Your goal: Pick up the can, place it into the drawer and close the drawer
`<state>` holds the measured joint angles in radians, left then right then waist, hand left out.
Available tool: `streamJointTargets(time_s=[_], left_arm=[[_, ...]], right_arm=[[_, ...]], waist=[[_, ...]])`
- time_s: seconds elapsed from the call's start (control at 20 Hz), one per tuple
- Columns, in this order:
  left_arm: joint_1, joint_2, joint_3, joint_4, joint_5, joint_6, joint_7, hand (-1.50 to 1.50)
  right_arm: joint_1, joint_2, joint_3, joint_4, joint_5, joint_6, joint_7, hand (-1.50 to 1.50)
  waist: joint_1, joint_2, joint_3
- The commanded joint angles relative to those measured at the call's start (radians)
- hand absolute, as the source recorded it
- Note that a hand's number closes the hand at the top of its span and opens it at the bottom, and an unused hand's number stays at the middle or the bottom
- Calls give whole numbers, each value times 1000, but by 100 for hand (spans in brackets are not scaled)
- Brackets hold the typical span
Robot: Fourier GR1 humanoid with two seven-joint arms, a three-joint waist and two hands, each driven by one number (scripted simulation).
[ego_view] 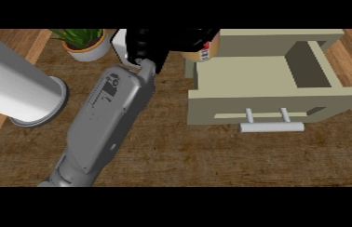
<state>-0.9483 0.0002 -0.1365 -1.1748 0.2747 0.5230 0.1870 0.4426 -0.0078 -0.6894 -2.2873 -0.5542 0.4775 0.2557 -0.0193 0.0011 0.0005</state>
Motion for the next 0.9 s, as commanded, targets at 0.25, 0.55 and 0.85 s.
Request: streamJointTargets(time_s=[0.25, 0.55, 0.85], left_arm=[[-218, 0, -39, 280, 114, 62, -111, 150], [-319, 0, -113, 399, 235, 115, -160, 150], [-438, 0, -152, 513, 333, 162, -182, 150]], right_arm=[[-47, -5, 6, 19, 26, -4, 0, -150], [-44, 8, 53, -4, 63, -29, 6, -150], [-99, -24, 55, -31, 44, -68, 63, -150]], waist=[[-16, 5, 0], [-29, 7, 0], [-49, 13, 1]])
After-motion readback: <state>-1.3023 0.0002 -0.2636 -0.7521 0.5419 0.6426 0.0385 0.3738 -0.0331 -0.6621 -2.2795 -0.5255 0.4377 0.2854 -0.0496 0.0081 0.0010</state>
